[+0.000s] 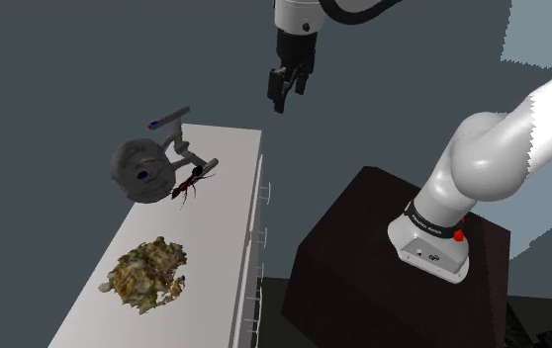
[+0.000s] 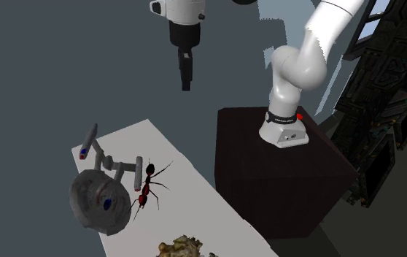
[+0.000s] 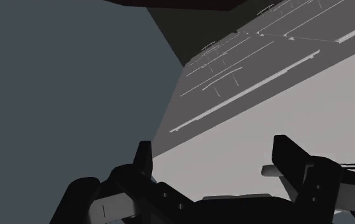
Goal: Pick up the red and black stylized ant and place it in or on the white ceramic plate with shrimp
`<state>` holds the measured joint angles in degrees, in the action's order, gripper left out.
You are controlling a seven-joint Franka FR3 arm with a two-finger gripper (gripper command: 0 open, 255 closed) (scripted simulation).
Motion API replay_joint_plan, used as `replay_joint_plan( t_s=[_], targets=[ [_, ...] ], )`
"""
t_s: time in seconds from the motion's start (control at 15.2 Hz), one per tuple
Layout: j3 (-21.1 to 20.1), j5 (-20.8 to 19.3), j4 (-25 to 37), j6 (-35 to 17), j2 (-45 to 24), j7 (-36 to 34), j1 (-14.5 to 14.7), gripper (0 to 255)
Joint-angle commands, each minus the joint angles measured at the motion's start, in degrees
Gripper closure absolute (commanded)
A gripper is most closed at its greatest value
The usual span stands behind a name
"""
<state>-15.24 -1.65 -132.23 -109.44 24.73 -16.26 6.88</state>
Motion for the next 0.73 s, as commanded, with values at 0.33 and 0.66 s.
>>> replay_joint_plan(
  t_s=[0.33,0.66],
  targets=[
    [-6.8,-2.6,5.8,-5.4,-12.2,-8.7,1.4,0],
    [-10.6,-7.3,12.0,-7.6,-22.4,-15.6,2.7,0]
  ],
)
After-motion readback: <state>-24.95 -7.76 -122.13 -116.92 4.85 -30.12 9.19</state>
